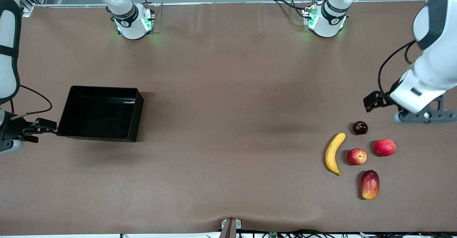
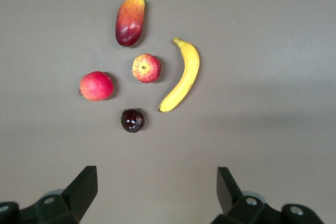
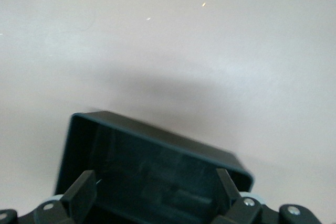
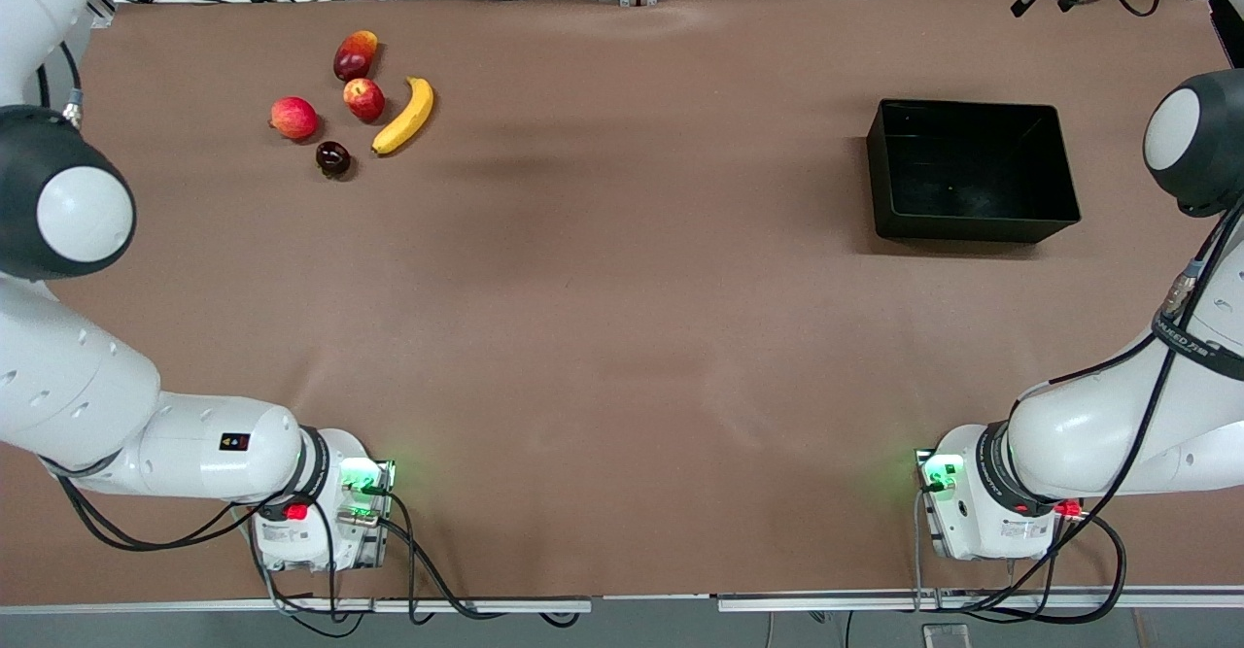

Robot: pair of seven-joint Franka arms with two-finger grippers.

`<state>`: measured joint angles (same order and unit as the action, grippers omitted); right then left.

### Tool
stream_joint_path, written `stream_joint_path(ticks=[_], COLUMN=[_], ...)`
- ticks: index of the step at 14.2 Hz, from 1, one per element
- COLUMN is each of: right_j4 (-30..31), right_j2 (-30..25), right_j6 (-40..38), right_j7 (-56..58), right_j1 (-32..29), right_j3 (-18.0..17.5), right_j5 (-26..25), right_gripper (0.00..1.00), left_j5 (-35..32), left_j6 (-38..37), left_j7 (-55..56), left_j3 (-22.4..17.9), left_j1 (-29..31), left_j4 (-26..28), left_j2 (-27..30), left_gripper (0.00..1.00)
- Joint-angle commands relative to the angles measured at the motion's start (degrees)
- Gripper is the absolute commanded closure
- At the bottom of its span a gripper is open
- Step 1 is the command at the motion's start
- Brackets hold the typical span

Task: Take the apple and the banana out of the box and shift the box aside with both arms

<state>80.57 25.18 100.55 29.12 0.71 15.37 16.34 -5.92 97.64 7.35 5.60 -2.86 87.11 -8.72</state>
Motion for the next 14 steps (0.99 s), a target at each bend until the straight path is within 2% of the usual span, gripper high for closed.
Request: stream_joint_path(ticks=[1,3,5,6,8,12,14], right_j4=[-3.66,-2.61,-2.43,-2.34,-1.82,6.78,8.90], right_j2=[-2.39,-6.70,-11.88,-14.08,-17.86,-28.23,-30.62], right_j6=[-10.68,-16.42,-18.10,-19.93,-23.10,-22.59,-22.59], right_j7=[-10.70,-17.84,-18.74,-18.83,-18.66,-18.66,-18.66], right_j1=[1.31,2.45,6.65,8.07,8.78,9.05,9.13], right_j3=[0.54,0.36,0.28,0.28,0.19,0.01,-0.42], right_j5=[-0.70,-2.09,-9.88,-12.01,-12.56,-13.70,-13.70], right_gripper=[0.00,0.00,0.00,0.00,0.00,0.00,0.00], left_j5=[0.99,1.08,1.00,0.91,0.99,2.39,3.10], left_j6=[-4.03,-6.14,-7.99,-8.26,-10.01,-11.69,-11.77], left_j7=[-0.05,-0.05,0.73,0.74,0.30,0.56,0.83], left_j3=[0.11,0.11,-0.33,-0.51,-0.51,-0.15,-0.24], left_j1=[0.22,0.49,0.40,0.40,1.10,1.01,1.10], left_j4=[-1.49,-2.47,-2.64,-2.56,-2.47,-1.94,-1.85], left_j2=[1.51,1.69,2.82,3.70,5.54,8.89,9.33], left_gripper=[0.00,0.00,0.00,0.00,0.00,0.00,0.00])
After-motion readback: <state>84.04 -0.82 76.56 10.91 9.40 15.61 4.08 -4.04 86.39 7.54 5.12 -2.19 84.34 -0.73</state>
